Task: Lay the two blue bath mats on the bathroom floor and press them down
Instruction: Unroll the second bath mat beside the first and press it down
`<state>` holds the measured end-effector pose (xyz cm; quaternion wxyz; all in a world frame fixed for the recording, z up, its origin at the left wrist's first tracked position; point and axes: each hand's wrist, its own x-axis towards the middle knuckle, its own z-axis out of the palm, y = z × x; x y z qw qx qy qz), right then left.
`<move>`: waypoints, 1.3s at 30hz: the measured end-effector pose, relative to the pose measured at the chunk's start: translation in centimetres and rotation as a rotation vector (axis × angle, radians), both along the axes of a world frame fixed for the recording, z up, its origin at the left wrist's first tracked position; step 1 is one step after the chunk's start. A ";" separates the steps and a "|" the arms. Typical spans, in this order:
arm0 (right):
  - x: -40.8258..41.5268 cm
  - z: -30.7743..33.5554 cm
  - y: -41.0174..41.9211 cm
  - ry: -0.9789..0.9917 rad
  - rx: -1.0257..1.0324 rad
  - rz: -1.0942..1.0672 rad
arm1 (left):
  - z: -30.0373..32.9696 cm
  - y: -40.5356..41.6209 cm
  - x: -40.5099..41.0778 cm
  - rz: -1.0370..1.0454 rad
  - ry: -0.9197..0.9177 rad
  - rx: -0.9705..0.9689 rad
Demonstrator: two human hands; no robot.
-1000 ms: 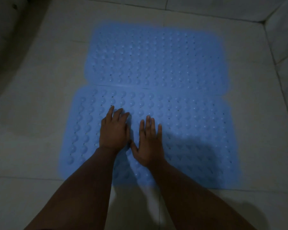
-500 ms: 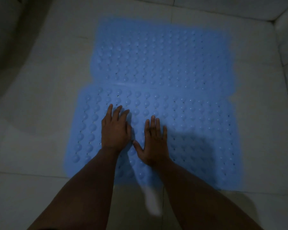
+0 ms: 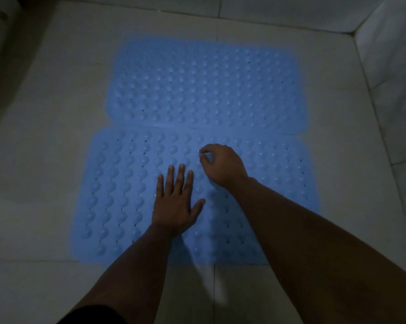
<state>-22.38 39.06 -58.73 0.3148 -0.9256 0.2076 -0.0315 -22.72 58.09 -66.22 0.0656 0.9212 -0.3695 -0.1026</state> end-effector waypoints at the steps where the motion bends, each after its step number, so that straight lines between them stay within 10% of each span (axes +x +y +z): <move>1: 0.0 -0.7 -0.1 -0.015 0.011 0.020 | -0.2 -0.1 -0.1 0.007 -0.019 0.005; 11: 0.5 -3.7 -1.2 -0.156 0.015 0.033 | -0.3 -0.4 0.2 0.022 -0.032 0.036; 21: 0.1 0.4 0.4 0.300 0.126 0.115 | 2.7 0.2 1.7 0.000 0.286 -0.034; 39: -0.1 -6.6 18.2 0.216 -0.380 0.262 | 2.5 14.2 9.9 0.313 -0.155 -0.038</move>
